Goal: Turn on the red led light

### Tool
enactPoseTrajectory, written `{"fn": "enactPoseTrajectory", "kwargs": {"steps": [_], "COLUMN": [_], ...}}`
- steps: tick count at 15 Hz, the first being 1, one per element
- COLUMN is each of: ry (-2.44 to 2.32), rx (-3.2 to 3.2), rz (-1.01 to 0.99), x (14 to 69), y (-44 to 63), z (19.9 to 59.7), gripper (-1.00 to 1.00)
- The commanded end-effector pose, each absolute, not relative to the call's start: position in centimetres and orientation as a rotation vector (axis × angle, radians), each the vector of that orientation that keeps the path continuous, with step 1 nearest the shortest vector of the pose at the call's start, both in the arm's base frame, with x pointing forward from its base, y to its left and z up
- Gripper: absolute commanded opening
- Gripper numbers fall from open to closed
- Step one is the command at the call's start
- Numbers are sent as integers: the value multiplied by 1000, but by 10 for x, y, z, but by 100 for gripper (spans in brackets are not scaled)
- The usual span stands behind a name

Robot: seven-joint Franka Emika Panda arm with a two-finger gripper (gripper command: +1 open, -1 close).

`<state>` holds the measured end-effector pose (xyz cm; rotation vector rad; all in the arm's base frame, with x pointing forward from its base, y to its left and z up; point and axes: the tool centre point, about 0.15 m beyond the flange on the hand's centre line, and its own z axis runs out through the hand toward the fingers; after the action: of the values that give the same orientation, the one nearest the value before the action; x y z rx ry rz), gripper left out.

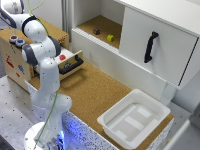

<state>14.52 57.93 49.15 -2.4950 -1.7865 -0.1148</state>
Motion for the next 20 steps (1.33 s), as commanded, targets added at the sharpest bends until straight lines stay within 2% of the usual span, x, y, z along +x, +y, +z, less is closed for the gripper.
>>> {"fn": "enactPoseTrajectory", "kwargs": {"steps": [1,7,10,13,16,17,20], "ry": [-1813,-1780,-1826,-1807,-1646,-1583,-1436], "rx": [-2625,-2656,-2673,-2730,-2817,-2850,-2896], "rz": [142,179,175,149,42,-16,-54], "x": [169,179,172,170,182,188,196], "y": [624,638,635,615,588,580,566], "z": [473,444,448,495,549,562,563], "gripper": [-100,-100,-100,-100,-100,100,100]}}
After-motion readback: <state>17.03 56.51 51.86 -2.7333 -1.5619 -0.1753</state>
